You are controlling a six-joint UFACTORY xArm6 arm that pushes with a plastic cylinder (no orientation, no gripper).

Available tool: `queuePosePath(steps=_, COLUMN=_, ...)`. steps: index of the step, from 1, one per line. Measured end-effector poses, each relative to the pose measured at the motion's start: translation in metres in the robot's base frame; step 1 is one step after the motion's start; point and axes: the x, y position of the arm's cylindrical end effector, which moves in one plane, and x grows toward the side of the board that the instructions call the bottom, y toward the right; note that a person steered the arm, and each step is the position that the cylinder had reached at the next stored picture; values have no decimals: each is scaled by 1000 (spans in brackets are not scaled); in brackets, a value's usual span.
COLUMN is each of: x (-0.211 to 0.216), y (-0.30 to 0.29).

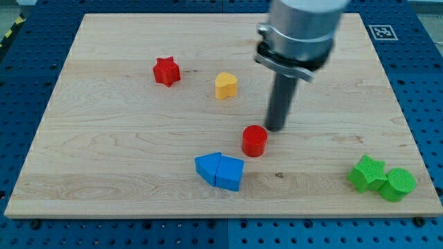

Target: Move the yellow blocks to the top center

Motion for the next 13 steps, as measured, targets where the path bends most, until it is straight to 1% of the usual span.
queuePosePath(steps=3, x=-42, y=-51)
queuePosePath(steps=4, x=-43, y=-66)
queuePosePath(steps=5, x=-52, y=-62)
queuePosePath(steps=6, x=-70, y=-42)
queuePosePath(steps=7, x=-92, y=-48)
queuePosePath(steps=9, x=-97, y=-99)
queuePosePath(steps=10, x=-126, y=-101)
queuePosePath(steps=11, x=-162, y=-85)
queuePosePath(steps=13, x=-193, y=-56)
